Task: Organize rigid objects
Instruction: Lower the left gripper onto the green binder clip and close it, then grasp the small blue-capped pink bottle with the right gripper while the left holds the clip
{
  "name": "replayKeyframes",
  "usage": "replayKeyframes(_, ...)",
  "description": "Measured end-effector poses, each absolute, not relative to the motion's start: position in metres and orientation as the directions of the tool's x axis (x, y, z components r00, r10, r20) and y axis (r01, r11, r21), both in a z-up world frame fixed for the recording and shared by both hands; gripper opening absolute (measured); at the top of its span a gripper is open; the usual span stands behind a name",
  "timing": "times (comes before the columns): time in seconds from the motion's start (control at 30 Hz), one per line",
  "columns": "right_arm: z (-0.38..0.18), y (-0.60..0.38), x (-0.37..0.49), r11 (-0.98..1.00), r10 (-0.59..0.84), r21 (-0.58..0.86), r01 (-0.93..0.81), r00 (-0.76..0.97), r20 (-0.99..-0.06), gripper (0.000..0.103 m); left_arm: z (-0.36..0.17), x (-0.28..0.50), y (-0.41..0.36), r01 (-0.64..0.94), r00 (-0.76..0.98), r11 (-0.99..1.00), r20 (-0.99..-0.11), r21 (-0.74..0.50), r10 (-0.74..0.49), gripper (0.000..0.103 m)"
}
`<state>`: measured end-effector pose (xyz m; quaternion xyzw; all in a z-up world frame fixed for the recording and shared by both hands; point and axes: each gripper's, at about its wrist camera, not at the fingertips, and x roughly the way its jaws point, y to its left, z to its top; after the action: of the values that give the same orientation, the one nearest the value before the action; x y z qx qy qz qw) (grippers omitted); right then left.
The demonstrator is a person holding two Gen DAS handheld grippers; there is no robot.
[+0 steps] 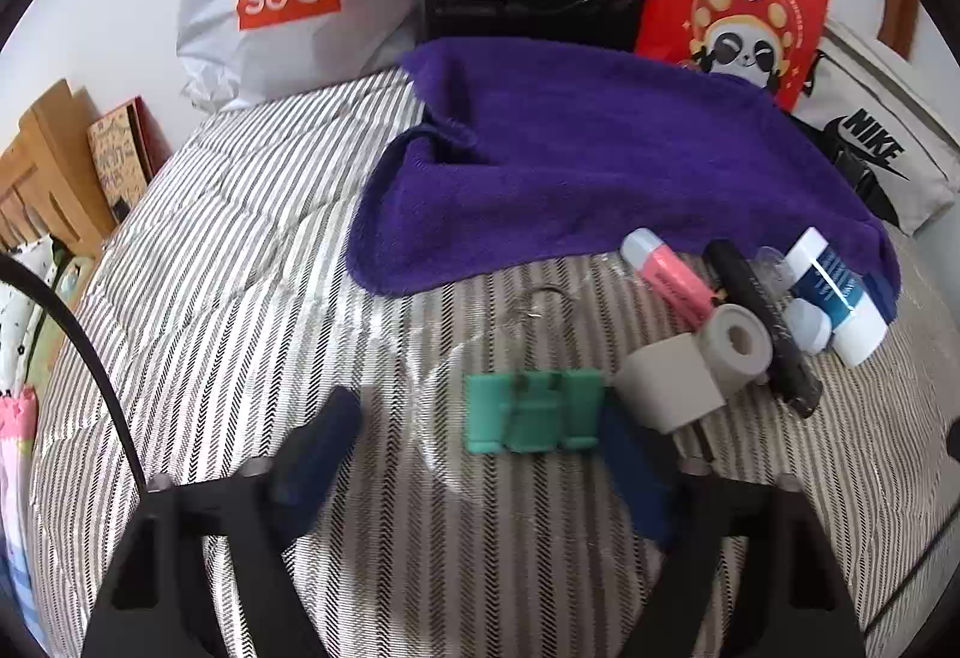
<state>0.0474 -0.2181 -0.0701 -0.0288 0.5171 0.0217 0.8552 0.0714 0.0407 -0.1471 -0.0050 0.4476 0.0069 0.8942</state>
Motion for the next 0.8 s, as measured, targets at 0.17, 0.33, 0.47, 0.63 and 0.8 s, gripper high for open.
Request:
replayKeyframes(0.17,-0.076,-0.225,0.058,0.999,0.033,0.010,-0.051,0.485,-0.874,0.098,-0.146,0.069,0.037,-0.006,0.627,1.000,-0.779,-0.002,0.002,0.042)
replayKeyframes(0.33,-0.077,-0.231,0.071,0.999,0.033,0.014,-0.039,0.525,-0.851,0.092,-0.146,0.069,0.040,-0.015,0.629,1.000,-0.778,-0.008,0.003,0.039)
replayKeyframes(0.47,-0.083,-0.234,0.091,0.999,0.039,0.018,-0.045,0.538,-0.842,0.074,-0.146,0.069,0.039,-0.015,0.628,1.000,-0.778,0.005,0.013,0.039)
replayKeyframes(0.63,-0.093,-0.238,0.110,0.998,0.064,0.052,-0.036,0.534,-0.843,0.065,-0.147,0.069,0.039,-0.015,0.628,1.000,-0.778,0.011,0.018,0.040)
replayKeyframes(0.8,-0.105,-0.232,0.120,0.997,0.068,0.038,-0.067,0.530,-0.845,0.046,-0.147,0.069,0.039,-0.014,0.628,1.000,-0.778,0.011,0.017,0.040)
